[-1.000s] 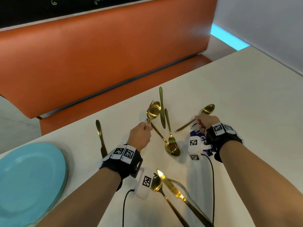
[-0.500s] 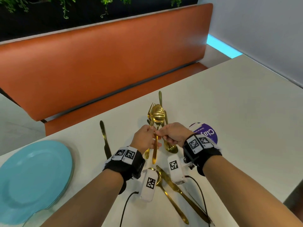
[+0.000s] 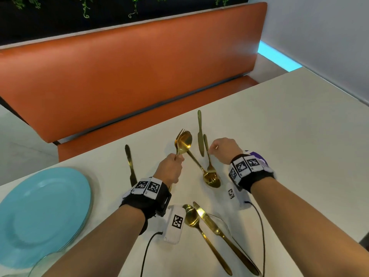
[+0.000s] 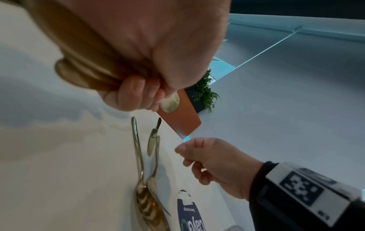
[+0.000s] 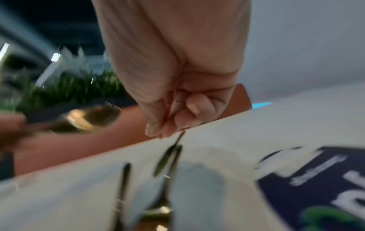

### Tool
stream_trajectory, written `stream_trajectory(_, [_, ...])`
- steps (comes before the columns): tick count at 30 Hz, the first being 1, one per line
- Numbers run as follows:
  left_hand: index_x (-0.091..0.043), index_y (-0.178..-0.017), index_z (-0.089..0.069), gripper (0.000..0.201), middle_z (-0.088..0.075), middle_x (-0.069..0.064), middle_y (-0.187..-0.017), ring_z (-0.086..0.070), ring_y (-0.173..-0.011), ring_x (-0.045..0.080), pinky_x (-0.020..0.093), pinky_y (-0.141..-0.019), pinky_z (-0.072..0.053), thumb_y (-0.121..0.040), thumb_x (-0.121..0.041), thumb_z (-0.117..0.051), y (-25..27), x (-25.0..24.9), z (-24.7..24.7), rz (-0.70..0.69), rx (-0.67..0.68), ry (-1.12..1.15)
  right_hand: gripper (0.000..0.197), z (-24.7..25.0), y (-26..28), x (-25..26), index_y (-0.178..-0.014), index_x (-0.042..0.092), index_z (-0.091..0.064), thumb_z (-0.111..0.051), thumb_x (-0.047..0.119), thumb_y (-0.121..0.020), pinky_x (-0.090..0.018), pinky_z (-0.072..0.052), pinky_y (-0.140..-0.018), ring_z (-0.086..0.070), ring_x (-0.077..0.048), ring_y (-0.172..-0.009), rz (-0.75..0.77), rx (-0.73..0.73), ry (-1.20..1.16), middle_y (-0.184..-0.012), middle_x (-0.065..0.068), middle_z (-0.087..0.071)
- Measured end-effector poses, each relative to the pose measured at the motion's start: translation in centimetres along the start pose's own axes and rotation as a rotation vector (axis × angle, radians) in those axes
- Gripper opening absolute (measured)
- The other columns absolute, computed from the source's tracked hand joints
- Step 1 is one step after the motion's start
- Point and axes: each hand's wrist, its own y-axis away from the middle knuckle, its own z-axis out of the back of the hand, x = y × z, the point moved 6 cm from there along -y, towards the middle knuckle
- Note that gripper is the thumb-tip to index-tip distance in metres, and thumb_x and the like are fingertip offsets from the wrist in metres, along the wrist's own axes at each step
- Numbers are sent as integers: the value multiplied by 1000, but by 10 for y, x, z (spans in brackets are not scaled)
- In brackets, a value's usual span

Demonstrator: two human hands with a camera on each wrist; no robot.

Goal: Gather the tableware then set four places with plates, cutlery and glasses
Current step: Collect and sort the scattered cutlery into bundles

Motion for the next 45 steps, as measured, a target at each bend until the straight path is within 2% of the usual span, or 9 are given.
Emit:
stream_trajectory(7, [-6,-124,-52,39,-49,6,-83,-47,-68,20,28,-60,-43,-101,-30,-32,-7,4,2,-4,-15,-53,33,-29,-7,-4,-126,25,-56,-47,17,-96,-31,-40,-98,-50,-24,-118,218,209,367,-126,-3,-51])
stream_trajectory(10, [-7,-126,-51,40,-51,15,-98,-49,-86,37,39,-77,-47,-102,-31,-31,-9,3,1,3,-15,-77,25,-32,-10,-7,-116,20,-61,-50,18,-94,-26,-40,-90,-54,-23,-110,253,173,444,-120,-4,-55])
stream_trajectory(14, [-10,-124,-52,38,-50,8,-97,-47,-84,26,46,-95,-48,-101,-31,-31,-13,5,-2,17,-10,-79,19,-36,-14,-13,-104,11,-63,-48,15,-91,-21,-37,-80,-57,-24,-101,284,188,506,-107,-6,-58])
stream_trajectory(21, [-9,-121,-52,36,-48,6,-88,-44,-74,18,35,-71,-45,-101,-32,-33,-17,6,-1,-2,-9,-59,26,-25,-11,-22,-120,16,-56,-46,18,-96,-25,-43,-84,-58,-24,-103,369,117,591,-112,-7,-60])
stream_trajectory(24, [-9,-120,-53,36,-46,2,-79,-41,-64,13,25,-56,-39,-101,-32,-33,-17,6,-1,-10,-8,-60,22,-26,-14,-23,-115,15,-57,-50,19,-94,-25,-46,-84,-59,-22,-97,393,74,646,-107,-6,-61])
stream_trajectory(32, [-11,-109,-54,29,-46,2,-74,-41,-61,13,23,-52,-36,-100,-31,-35,-17,6,-1,21,-10,-10,21,-21,-14,-34,-112,14,-59,-46,16,-96,-28,-41,-80,-52,-22,-111,401,153,706,-116,-5,-55])
stream_trajectory(36, [-9,-101,-51,27,-50,4,-72,-45,-59,13,22,-52,-39,-101,-29,-33,-13,1,0,-18,-27,10,15,0,-16,-51,-103,18,-64,-52,19,-93,-26,-40,-76,-55,-19,-100,201,94,432,-111,-2,-61])
stream_trajectory(40, [-6,-104,-48,26,-58,8,-77,-60,-62,18,24,-58,-52,-102,-28,-33,-9,-5,-1,-14,-8,70,7,23,-12,-50,-81,19,-64,-70,23,-83,-16,-41,-62,-56,-12,-75,0,-79,-242,-84,2,-65])
stream_trajectory(45, [-3,-105,-46,27,-62,15,-90,-63,-66,18,22,-58,-54,-102,-28,-34,-4,-12,-9,-9,35,130,9,0,1,-21,-79,13,-66,-74,13,-79,-17,-35,-41,-43,-10,-49,-175,88,-865,-68,-2,-61])
